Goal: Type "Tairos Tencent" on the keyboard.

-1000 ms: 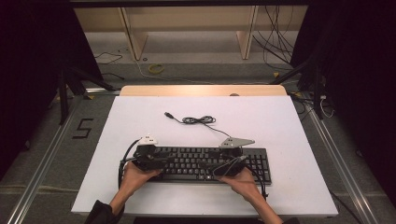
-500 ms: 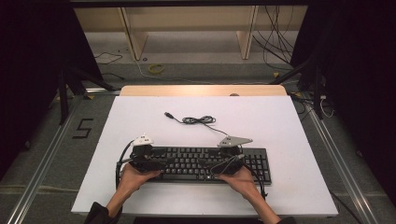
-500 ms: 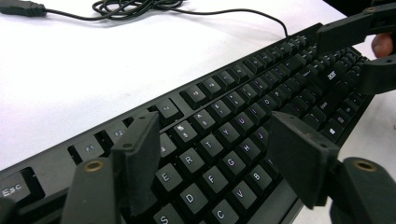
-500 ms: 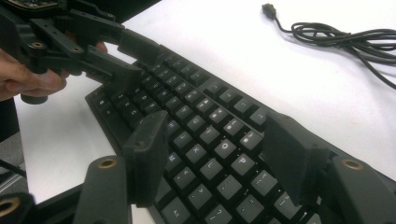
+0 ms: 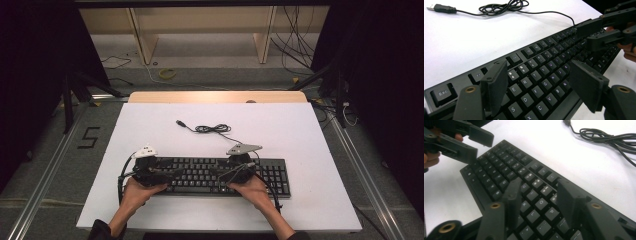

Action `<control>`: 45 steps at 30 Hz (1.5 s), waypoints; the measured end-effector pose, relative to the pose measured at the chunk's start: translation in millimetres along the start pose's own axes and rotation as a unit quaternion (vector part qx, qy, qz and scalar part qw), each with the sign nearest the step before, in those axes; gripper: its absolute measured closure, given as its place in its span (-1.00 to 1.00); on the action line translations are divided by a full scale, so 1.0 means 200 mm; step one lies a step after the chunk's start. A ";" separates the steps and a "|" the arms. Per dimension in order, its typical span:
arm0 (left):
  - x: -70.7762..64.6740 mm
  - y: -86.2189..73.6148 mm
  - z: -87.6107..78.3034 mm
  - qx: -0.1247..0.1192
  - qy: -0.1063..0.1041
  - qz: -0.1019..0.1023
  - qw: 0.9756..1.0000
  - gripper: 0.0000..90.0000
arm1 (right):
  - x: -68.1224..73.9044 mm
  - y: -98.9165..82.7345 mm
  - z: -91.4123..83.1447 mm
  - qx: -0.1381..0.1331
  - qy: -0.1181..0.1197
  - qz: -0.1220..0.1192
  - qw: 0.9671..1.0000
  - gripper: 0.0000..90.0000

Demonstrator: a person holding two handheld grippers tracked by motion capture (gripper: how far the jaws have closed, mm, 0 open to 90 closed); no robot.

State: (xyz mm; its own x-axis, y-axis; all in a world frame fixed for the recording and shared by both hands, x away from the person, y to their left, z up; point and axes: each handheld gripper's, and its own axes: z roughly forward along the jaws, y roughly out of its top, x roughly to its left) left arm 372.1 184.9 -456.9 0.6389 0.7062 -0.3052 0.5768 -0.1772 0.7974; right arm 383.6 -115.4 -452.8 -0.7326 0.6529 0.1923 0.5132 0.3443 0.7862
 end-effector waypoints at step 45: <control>-0.01 -0.10 -0.12 -0.027 -0.010 0.007 1.000 -0.36 | -0.01 -0.02 0.16 0.061 -0.016 -0.010 0.998 1.00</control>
State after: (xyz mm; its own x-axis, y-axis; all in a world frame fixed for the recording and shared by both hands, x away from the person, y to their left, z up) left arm 347.1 204.1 -460.0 0.6567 0.6903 -0.3038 0.5404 -0.1498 0.8279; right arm 397.5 -97.0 -475.4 -0.7292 0.6659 0.1576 0.5513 0.4353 0.7117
